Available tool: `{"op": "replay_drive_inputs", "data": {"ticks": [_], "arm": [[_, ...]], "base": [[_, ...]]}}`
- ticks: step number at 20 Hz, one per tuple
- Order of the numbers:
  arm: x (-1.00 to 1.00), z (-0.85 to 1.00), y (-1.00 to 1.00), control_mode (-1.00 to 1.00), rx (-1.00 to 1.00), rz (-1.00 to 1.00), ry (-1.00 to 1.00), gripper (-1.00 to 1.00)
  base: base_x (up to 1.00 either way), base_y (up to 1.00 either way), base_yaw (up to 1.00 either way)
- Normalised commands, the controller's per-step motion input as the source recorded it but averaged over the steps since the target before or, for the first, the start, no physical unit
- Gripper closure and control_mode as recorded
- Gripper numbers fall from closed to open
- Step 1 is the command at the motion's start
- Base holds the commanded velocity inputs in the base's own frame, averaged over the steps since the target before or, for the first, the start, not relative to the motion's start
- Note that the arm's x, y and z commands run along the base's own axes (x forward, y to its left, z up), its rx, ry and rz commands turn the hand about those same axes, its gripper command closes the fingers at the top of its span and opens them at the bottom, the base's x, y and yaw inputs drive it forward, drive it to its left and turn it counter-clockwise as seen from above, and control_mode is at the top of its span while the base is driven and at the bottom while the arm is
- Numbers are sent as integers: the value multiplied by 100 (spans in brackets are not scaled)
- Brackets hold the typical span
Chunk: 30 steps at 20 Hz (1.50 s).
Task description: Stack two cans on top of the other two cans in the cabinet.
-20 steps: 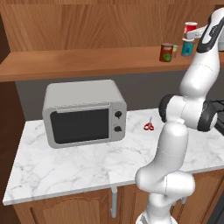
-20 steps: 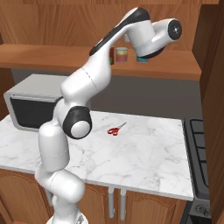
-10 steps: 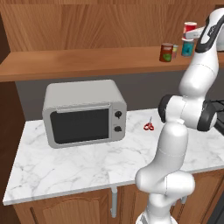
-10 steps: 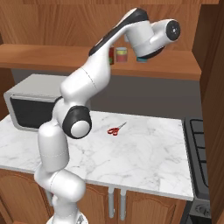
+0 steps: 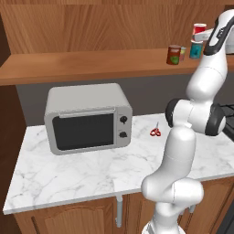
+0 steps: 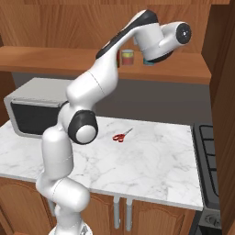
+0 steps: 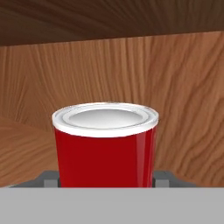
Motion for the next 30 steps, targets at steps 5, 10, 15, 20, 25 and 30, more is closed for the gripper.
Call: {"op": "replay_drive_inputs", "data": {"ticks": [5,10,15,20,25,30], "arm": [[2,0,0,-100,0,0,1,100],[2,-1,-1,-100,0,0,1,100],[0,-9,-4,-100,0,0,0,100],[0,-7,-1,-100,0,0,0,-100],[1,0,0,-100,1,0,0,-100],[-5,7,-1,-100,0,-1,0,-100]], "base": [[0,0,0],[0,0,0],[0,0,0],[0,0,0],[0,0,0],[0,0,0]]}}
